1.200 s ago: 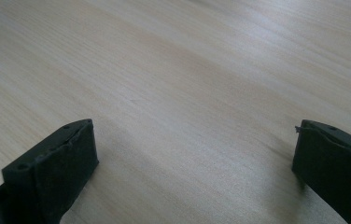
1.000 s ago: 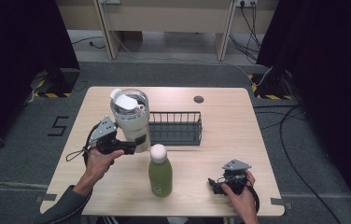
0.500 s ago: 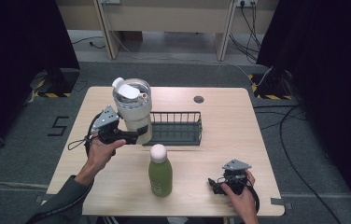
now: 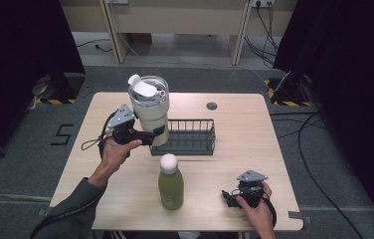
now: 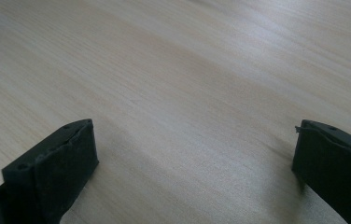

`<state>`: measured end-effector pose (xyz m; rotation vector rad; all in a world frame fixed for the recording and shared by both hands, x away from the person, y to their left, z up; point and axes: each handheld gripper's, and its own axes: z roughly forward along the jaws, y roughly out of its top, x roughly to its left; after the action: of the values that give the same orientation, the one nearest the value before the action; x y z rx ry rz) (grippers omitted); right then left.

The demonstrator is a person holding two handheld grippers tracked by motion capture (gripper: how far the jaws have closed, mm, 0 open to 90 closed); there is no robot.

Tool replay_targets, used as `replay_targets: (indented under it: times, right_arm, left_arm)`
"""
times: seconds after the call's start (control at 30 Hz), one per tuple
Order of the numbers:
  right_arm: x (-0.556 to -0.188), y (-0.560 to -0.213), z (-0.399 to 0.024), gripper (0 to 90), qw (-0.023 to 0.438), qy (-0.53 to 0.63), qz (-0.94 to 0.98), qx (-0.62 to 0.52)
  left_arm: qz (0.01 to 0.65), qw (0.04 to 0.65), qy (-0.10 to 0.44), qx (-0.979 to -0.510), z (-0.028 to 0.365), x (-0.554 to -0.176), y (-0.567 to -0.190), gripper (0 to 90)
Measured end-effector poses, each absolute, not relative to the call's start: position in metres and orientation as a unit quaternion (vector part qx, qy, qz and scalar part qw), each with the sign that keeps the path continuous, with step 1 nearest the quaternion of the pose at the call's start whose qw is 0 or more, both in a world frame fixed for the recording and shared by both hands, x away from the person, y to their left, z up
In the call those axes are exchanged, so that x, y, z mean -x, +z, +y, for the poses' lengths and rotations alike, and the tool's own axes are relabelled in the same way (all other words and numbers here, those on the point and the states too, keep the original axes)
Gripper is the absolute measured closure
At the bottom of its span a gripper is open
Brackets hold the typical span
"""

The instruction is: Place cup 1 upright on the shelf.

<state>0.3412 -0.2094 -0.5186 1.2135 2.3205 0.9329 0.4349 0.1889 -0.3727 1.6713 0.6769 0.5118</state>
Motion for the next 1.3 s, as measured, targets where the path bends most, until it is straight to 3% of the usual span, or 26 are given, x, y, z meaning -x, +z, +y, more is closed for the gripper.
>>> replay_targets:
  times: [1.3]
  right_arm:
    - [-0.341,-0.518,-0.209,0.3,0.18,0.33,0.821,-0.429]
  left_arm:
    - [0.303,0.591,0.222,-0.714,0.167,-0.476,-0.395,11.1]
